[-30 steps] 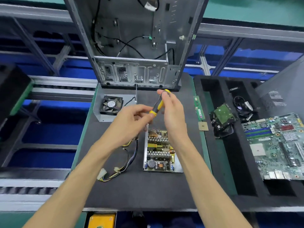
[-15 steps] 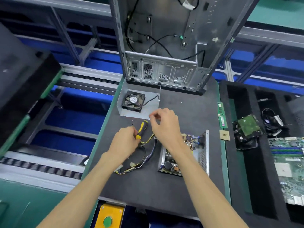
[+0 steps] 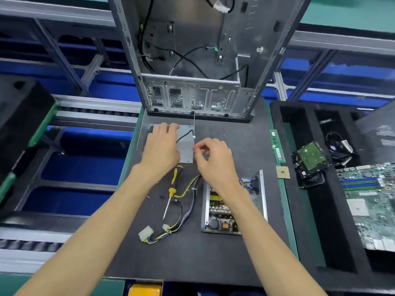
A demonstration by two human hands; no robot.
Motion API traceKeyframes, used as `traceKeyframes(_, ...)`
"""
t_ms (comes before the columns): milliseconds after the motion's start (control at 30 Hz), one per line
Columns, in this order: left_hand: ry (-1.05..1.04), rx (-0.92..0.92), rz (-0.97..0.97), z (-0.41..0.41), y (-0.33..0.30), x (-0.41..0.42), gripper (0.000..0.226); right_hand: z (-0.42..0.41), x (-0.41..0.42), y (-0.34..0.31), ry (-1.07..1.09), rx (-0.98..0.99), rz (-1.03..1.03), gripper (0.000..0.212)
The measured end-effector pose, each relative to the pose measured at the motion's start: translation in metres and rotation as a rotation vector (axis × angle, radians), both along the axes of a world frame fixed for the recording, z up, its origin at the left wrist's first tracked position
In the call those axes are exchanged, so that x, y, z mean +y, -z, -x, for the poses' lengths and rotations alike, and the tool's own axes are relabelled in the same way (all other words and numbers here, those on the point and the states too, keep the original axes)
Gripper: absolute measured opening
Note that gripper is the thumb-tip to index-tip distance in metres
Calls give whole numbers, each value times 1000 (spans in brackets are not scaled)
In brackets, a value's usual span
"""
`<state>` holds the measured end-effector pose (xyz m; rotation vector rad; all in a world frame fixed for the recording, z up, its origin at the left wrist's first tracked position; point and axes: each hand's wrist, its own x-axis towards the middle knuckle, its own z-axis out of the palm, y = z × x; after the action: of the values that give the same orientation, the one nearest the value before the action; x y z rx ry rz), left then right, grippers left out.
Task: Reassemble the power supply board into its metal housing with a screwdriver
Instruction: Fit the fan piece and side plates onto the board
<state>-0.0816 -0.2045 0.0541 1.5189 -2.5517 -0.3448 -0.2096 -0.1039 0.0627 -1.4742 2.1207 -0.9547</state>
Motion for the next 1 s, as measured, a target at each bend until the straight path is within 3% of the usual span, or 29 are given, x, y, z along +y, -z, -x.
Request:
traceKeyframes(100, 29, -244, -79, 13, 12, -31, 85, 9, 5, -2, 37, -38, 14, 13)
traceKeyframes(233, 83, -441, -171, 15, 32, -60, 87, 19, 10, -1, 84, -82, 30, 12)
traceKeyframes(400, 166, -444, -133, 7, 40, -66, 74, 19, 9, 1, 94, -126, 44, 12)
traceKeyframes(467, 187, -410, -146, 4, 36, -62, 79, 17, 6, 0, 91, -138, 49, 12)
traceKeyframes(600, 139, -219, -106, -6, 11, -51, 93, 9, -2, -5, 104, -199, 78, 11)
traceKeyframes(733, 29, 76, -101, -12, -34, -33, 97, -2, -9, -19, 140, -389, 157, 13)
traceKeyframes(867, -60, 529, -265, -8, -69, 0, 87, -16, -5, -37, 112, -569, 175, 24)
traceKeyframes(1000, -164, 718, -356, 7, -79, 35, 78, -16, 6, -59, 31, -796, 183, 29)
